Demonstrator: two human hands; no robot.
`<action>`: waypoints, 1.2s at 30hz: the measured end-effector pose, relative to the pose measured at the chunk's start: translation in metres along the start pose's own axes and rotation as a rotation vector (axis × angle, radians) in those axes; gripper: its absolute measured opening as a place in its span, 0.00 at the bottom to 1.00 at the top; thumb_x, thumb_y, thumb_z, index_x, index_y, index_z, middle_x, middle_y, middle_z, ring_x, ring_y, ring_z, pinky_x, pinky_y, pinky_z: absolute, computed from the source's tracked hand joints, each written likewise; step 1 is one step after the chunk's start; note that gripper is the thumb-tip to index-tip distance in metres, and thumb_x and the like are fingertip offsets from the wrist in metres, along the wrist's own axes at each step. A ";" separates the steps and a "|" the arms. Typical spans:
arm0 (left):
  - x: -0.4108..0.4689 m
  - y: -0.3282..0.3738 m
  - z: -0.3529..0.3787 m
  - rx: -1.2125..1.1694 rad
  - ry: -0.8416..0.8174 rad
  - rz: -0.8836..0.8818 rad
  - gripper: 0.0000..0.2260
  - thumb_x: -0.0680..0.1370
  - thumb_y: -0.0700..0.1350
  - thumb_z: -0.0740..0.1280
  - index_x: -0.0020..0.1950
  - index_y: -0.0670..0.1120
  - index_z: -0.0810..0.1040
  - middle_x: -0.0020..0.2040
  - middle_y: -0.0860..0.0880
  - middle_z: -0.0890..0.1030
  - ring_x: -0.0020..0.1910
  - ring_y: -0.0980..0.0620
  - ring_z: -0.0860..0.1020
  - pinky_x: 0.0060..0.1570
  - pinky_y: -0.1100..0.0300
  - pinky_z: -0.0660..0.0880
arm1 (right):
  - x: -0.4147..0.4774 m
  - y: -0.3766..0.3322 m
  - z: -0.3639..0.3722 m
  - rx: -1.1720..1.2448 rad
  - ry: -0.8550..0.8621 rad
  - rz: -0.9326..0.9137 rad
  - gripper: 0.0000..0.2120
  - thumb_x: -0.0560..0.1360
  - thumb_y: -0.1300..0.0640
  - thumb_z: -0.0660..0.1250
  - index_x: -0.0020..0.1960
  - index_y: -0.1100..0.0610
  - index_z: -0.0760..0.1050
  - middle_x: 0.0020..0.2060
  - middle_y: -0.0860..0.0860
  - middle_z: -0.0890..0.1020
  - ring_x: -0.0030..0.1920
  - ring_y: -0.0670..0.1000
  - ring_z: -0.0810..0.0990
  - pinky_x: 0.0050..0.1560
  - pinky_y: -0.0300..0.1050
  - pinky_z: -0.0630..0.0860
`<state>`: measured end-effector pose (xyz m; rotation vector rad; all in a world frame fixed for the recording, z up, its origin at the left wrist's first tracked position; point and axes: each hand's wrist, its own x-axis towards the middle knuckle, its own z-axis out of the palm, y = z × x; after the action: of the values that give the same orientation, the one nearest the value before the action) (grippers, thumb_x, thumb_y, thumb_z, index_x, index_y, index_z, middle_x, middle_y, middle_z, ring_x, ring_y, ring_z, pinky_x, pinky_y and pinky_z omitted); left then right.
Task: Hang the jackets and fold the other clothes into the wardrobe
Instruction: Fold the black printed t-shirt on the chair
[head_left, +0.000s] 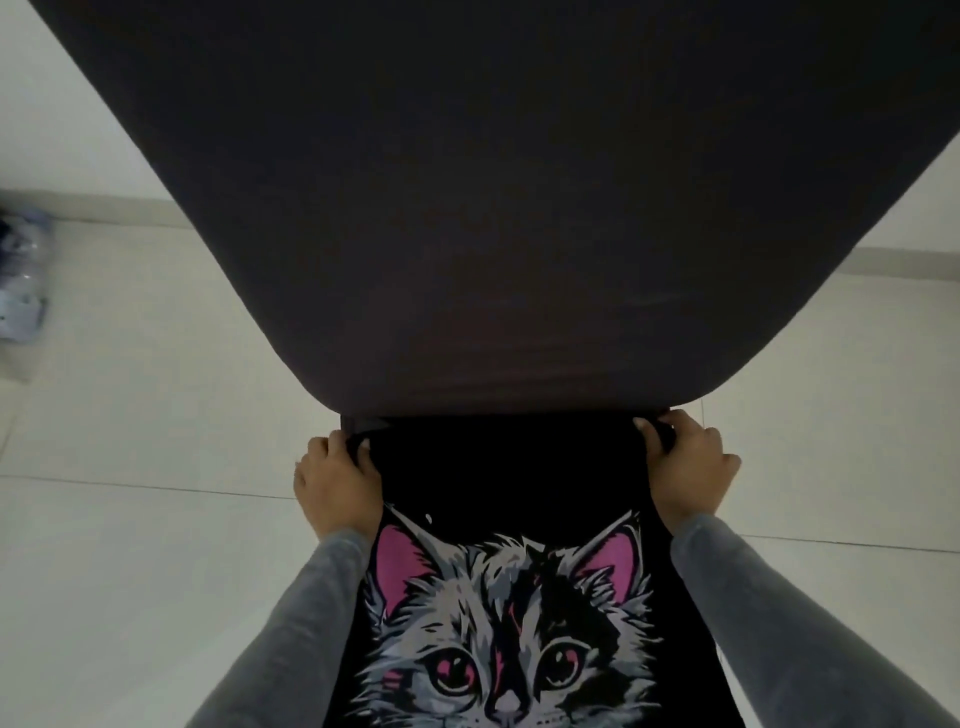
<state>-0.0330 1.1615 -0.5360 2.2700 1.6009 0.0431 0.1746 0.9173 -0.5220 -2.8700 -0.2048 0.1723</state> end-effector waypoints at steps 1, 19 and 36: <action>-0.002 0.001 0.002 -0.030 0.035 0.017 0.10 0.77 0.42 0.65 0.54 0.36 0.75 0.52 0.37 0.76 0.53 0.36 0.73 0.59 0.41 0.68 | 0.000 0.002 0.003 0.006 0.003 0.015 0.14 0.77 0.47 0.63 0.53 0.57 0.76 0.47 0.56 0.80 0.52 0.59 0.73 0.50 0.51 0.60; -0.042 0.003 0.018 0.324 -0.391 0.714 0.25 0.81 0.56 0.46 0.75 0.46 0.61 0.75 0.44 0.62 0.74 0.47 0.58 0.72 0.52 0.51 | -0.062 0.042 0.027 0.087 -0.283 0.176 0.24 0.81 0.50 0.50 0.76 0.55 0.57 0.73 0.55 0.64 0.74 0.57 0.59 0.70 0.55 0.62; -0.002 0.001 -0.015 0.369 -0.689 0.937 0.35 0.75 0.68 0.36 0.78 0.51 0.43 0.75 0.52 0.35 0.76 0.51 0.38 0.74 0.56 0.42 | -0.247 -0.027 0.046 0.125 -0.112 0.367 0.27 0.81 0.44 0.41 0.74 0.56 0.59 0.74 0.53 0.60 0.76 0.46 0.44 0.74 0.46 0.44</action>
<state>-0.0359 1.1630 -0.5213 2.6607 0.1548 -0.7497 -0.0778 0.9168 -0.5346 -2.7480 0.3044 0.4002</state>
